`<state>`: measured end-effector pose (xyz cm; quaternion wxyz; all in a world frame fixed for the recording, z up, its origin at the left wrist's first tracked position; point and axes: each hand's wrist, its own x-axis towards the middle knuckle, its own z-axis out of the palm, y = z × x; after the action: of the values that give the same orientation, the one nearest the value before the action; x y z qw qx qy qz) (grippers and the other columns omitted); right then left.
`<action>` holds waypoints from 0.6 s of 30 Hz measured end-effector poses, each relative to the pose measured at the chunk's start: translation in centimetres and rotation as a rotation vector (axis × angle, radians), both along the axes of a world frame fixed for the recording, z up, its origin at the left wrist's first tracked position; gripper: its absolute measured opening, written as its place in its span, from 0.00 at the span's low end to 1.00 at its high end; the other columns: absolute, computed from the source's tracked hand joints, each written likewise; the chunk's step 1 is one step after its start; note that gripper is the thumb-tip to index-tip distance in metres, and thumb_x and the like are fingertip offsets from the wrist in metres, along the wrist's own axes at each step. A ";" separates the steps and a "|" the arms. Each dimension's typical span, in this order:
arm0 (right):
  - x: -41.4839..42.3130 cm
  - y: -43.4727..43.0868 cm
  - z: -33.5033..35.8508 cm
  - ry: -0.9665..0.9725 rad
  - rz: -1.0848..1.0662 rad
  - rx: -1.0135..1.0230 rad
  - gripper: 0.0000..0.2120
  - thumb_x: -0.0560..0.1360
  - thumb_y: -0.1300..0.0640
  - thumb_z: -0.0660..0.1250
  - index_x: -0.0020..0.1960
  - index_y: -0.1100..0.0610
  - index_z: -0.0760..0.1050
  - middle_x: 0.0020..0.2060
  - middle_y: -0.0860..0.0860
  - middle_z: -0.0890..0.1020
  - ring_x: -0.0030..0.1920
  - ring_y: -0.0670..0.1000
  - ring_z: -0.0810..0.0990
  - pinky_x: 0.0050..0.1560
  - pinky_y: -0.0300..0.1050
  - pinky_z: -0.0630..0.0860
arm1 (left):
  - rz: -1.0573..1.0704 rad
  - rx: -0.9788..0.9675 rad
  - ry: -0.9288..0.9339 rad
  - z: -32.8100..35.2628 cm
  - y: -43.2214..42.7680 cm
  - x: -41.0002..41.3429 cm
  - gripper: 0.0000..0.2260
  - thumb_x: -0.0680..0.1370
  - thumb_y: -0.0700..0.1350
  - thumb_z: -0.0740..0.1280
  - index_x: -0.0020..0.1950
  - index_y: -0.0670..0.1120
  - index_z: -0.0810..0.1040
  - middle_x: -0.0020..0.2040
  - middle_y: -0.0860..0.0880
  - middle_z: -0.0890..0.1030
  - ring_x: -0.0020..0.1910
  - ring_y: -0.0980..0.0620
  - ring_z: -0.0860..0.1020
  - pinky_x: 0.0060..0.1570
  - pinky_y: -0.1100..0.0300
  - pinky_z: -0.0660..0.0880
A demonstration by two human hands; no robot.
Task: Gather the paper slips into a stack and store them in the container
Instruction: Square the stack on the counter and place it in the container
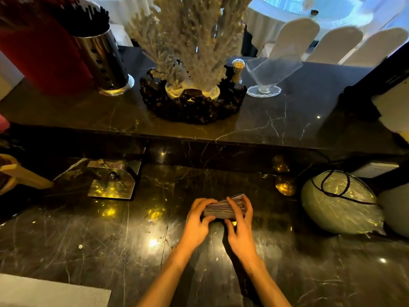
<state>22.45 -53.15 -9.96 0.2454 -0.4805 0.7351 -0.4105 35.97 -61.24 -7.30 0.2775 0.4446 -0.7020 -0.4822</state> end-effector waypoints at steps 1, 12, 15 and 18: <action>0.2 -0.1 -0.1 0.000 -0.012 -0.011 0.38 0.75 0.69 0.67 0.72 0.34 0.62 0.78 0.42 0.45 0.72 0.27 0.49 0.61 0.16 0.58 | 0.012 0.011 0.021 0.0 0.0 0.0 0.21 0.72 0.29 0.68 0.59 0.49 0.78 0.57 0.49 0.75 0.58 0.67 0.73 0.57 0.74 0.70; 0.5 0.0 -0.9 0.086 -0.091 -0.007 0.33 0.73 0.68 0.64 0.68 0.37 0.67 0.73 0.42 0.56 0.70 0.42 0.66 0.65 0.38 0.74 | 0.116 -0.086 0.064 -1.8 2.6 -1.3 0.40 0.70 0.25 0.61 0.74 0.58 0.62 0.76 0.48 0.61 0.74 0.64 0.59 0.66 0.75 0.62; 0.4 0.1 -1.1 0.097 -0.050 -0.011 0.33 0.74 0.66 0.64 0.70 0.37 0.66 0.70 0.44 0.61 0.67 0.43 0.70 0.63 0.43 0.77 | 0.223 -0.097 0.068 -1.9 2.6 -1.5 0.39 0.70 0.24 0.60 0.74 0.56 0.61 0.76 0.45 0.62 0.74 0.65 0.60 0.67 0.76 0.60; 0.4 0.1 -1.0 0.070 -0.043 -0.032 0.30 0.77 0.61 0.64 0.73 0.38 0.62 0.71 0.44 0.62 0.70 0.44 0.68 0.66 0.37 0.72 | 0.278 -0.124 0.052 -2.0 2.5 -1.5 0.39 0.72 0.23 0.60 0.74 0.58 0.60 0.76 0.44 0.61 0.75 0.64 0.59 0.70 0.74 0.58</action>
<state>22.87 -53.08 -11.00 0.2031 -0.4826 0.7467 -0.4102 34.43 -58.74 -9.27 0.3868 0.5068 -0.6546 -0.4062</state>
